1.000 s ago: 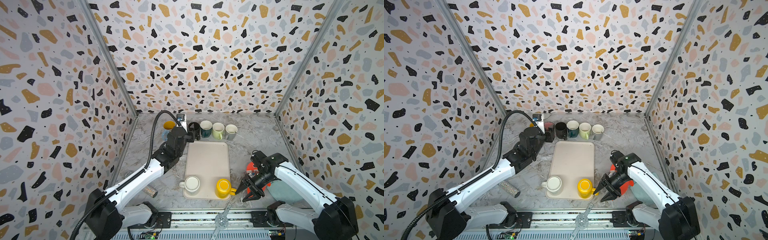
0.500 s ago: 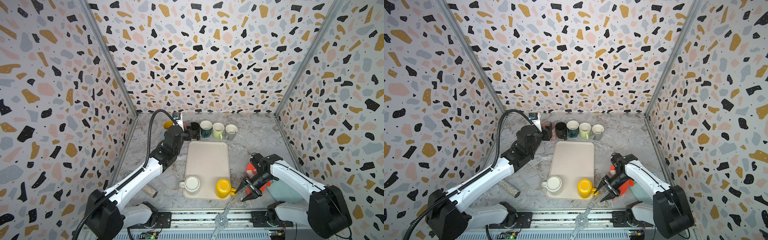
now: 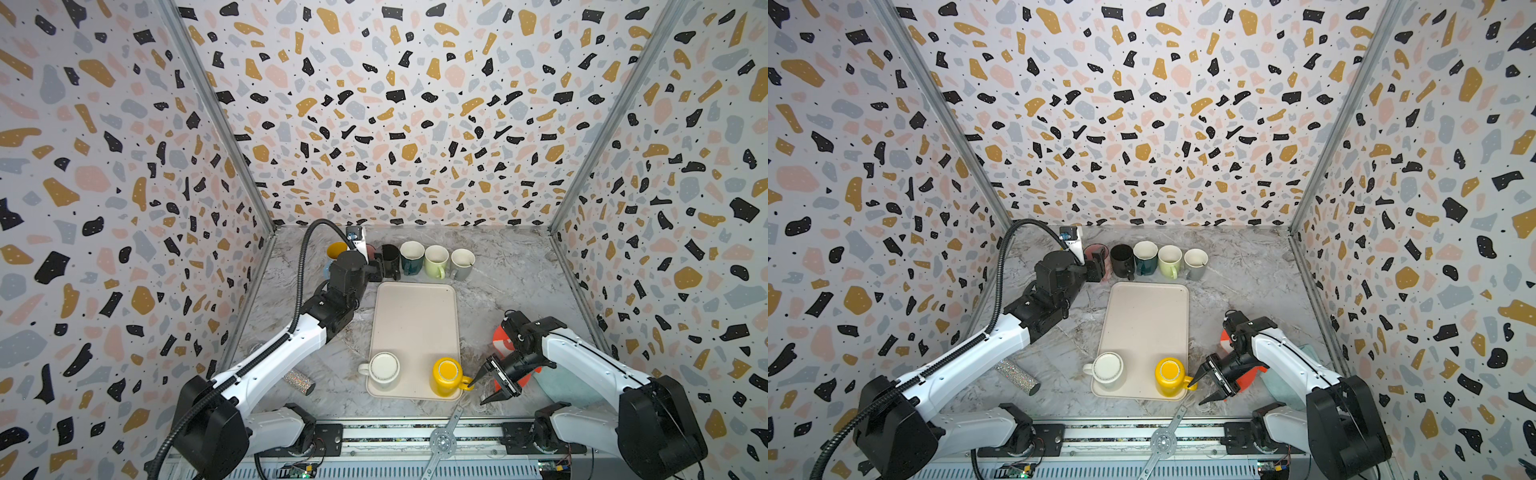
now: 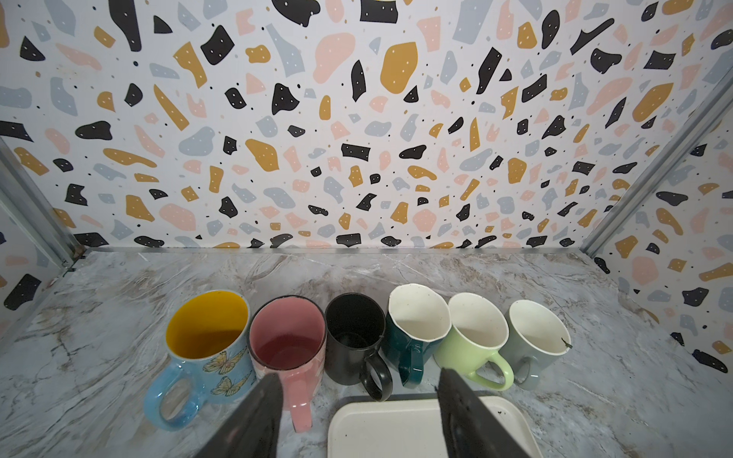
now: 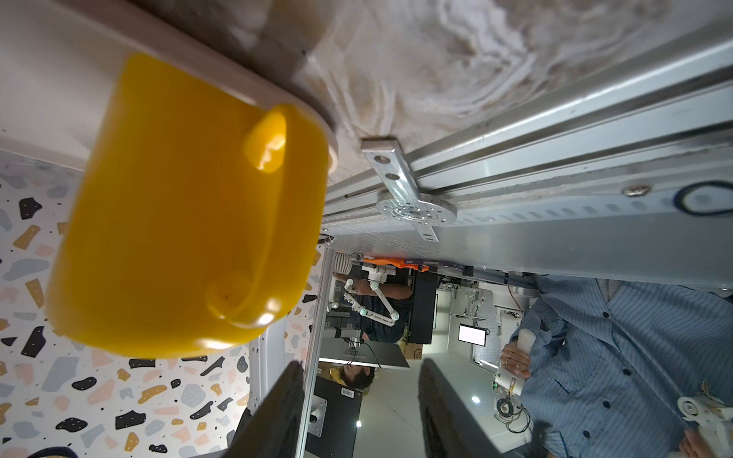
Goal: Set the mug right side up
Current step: 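Move the right gripper down over the upside-down yellow mug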
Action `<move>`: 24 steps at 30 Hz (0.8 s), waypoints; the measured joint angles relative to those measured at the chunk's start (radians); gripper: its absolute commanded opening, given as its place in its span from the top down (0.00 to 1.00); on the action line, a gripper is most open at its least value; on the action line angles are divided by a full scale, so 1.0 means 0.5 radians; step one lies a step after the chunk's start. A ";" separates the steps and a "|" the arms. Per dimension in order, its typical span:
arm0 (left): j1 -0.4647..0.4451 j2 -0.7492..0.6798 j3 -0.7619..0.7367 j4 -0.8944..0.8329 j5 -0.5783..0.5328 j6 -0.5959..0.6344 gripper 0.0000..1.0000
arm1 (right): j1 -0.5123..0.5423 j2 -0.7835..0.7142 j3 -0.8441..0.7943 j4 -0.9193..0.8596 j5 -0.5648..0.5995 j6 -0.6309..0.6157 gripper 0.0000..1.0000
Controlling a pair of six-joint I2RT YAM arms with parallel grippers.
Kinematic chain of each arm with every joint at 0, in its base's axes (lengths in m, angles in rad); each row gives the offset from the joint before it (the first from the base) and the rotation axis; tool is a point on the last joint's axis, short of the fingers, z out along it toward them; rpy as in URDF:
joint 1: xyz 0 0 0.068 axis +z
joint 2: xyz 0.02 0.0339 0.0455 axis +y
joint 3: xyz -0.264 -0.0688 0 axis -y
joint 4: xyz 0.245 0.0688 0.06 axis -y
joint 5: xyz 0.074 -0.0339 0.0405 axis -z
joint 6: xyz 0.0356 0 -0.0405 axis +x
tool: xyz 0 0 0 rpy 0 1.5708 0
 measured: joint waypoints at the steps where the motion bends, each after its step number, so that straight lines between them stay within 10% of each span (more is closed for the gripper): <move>1: 0.002 0.000 0.000 0.001 0.000 0.001 0.36 | -0.011 0.017 0.010 0.004 0.009 0.003 0.51; 24: 0.049 -0.001 -0.037 0.014 0.000 0.002 0.34 | -0.011 0.289 0.182 0.072 0.175 -0.005 0.47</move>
